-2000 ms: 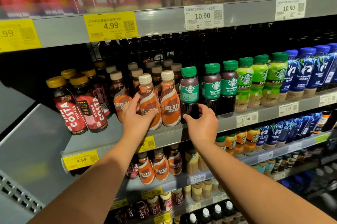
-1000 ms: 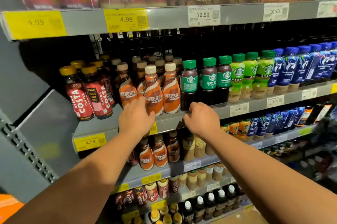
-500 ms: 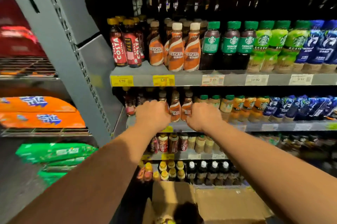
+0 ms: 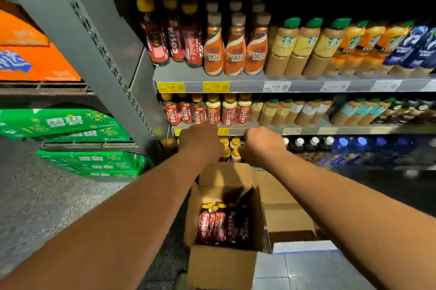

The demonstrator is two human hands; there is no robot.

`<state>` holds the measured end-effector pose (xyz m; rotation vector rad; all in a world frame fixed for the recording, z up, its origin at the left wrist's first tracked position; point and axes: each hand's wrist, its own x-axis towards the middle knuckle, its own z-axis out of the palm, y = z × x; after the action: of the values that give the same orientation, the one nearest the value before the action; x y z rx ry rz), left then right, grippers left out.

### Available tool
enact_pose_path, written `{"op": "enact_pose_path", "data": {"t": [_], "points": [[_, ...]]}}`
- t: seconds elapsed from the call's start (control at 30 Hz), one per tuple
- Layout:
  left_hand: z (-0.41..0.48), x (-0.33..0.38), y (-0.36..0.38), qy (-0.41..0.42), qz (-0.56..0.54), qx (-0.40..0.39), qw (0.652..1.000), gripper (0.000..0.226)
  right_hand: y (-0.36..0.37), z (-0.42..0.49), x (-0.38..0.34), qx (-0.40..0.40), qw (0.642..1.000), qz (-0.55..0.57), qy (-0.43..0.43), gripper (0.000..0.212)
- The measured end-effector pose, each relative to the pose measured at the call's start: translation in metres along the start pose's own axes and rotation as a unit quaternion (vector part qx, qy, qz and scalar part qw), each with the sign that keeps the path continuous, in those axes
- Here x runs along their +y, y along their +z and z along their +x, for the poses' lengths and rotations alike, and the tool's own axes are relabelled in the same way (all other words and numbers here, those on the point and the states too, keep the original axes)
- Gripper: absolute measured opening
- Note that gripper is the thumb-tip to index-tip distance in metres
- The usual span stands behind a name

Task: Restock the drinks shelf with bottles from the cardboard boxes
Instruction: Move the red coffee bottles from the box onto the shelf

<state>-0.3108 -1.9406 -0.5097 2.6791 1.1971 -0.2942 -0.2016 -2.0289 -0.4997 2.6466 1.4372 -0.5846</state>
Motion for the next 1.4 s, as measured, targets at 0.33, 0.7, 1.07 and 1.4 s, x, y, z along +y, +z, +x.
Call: {"op": "enact_pose_path", "data": {"t": [0.33,0.7,1.07,1.4], "points": [[0.021,-0.011,0.125,0.061,0.012,-0.102,0.993,0.027,0.128,0.029,-0.001,-0.096,0.993,0.042,0.056,0.035],[0.014,-0.034,0.270,0.065,-0.062,-0.170,0.981,0.024,0.281,0.036,0.000,-0.137,0.974,0.122,0.136,0.030],[0.042,-0.035,0.478,-0.081,-0.133,-0.234,0.960,0.052,0.484,0.089,0.034,-0.185,0.943,0.176,0.211,0.044],[0.051,-0.030,0.596,-0.221,-0.355,-0.289,0.861,0.076,0.577,0.116,0.046,-0.165,0.930,0.185,0.272,0.053]]}}
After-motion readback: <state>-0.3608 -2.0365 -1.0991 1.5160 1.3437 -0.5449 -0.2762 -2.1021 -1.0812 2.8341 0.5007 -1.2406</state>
